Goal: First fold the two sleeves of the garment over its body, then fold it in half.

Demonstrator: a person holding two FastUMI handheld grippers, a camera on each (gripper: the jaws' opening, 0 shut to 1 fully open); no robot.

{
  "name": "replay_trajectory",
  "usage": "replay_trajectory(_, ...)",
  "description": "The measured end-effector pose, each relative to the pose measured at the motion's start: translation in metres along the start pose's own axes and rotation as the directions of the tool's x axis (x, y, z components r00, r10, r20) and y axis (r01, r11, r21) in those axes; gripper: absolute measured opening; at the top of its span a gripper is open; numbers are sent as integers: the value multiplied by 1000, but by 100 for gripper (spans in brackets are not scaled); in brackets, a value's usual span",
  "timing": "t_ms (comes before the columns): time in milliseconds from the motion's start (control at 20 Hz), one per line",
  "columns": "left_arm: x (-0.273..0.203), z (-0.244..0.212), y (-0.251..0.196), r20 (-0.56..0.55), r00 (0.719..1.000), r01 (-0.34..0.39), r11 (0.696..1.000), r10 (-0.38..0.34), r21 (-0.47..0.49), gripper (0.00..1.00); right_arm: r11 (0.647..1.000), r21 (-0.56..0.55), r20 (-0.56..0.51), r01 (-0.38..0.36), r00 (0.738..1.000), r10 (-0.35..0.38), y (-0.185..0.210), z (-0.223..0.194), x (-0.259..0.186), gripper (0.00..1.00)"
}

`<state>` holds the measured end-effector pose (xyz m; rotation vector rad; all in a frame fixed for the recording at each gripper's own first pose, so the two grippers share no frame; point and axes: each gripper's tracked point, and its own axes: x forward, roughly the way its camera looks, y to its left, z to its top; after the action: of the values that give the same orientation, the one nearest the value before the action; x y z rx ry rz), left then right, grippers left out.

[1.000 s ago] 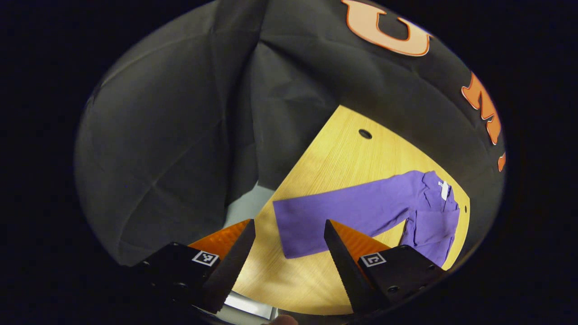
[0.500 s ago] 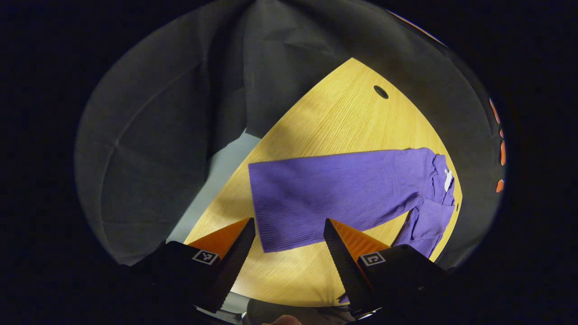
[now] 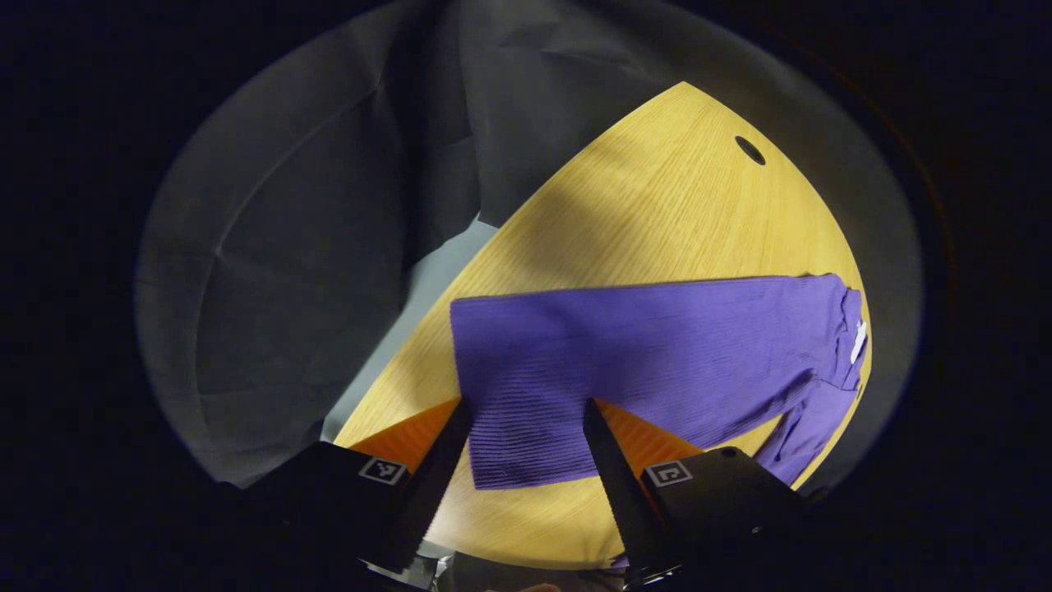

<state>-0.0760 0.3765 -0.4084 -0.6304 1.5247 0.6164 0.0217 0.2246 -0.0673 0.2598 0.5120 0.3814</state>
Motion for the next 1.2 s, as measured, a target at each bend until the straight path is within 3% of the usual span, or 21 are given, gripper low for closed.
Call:
replay_trajectory(50, 0, 1, 0, -9, 1000, -13, 1000, 13, 3, 83, 1000, 11, 4, 2, 1000, -2, -4, 1, 1, 95)
replay_trajectory(200, 3, 6, -8, 7, 1000, -6, 1000, 6, 27, 65, 1000, 3, -2, 0, 1000, 0, -19, -2, 4, 95)
replay_trajectory(300, 4, 7, -18, -1, 1000, 13, 999, -13, 50, 41, 1000, -5, -12, -3, 1000, 3, -27, -3, 7, 95)
replay_trajectory(350, 2, 7, -20, -9, 1000, 10, 999, -10, 54, 28, 1000, -7, -18, -7, 1000, 7, -31, -3, 9, 100)
replay_trajectory(450, -6, 5, -28, -6, 1000, 28, 998, -28, 57, 7, 1000, 1, -24, -17, 1000, 17, -38, -1, 13, 95)
replay_trajectory(700, -53, 4, -71, 57, 995, 74, 986, -83, 152, 5, 1000, 5, -33, -25, 999, 25, -55, -1, 27, 95)
replay_trajectory(750, -67, 4, -81, 73, 993, 83, 981, -97, 177, 5, 1000, -2, -32, -31, 999, 31, -56, 0, 30, 100)
replay_trajectory(850, -94, 5, -95, 103, 987, 99, 968, -126, 232, 5, 999, -20, -26, -41, 999, 41, -55, 3, 34, 95)
replay_trajectory(900, -107, 5, -108, 116, 983, 108, 959, -143, 263, 5, 998, -27, -22, -49, 999, 48, -55, 4, 37, 100)
replay_trajectory(950, -121, 5, -121, 126, 979, 120, 949, -162, 293, 5, 998, -33, -18, -55, 998, 54, -55, 6, 38, 95)
replay_trajectory(1200, -185, 3, -187, 154, 957, 154, 883, -244, 443, 5, 995, -58, -6, -84, 996, 84, -58, 9, 44, 95)
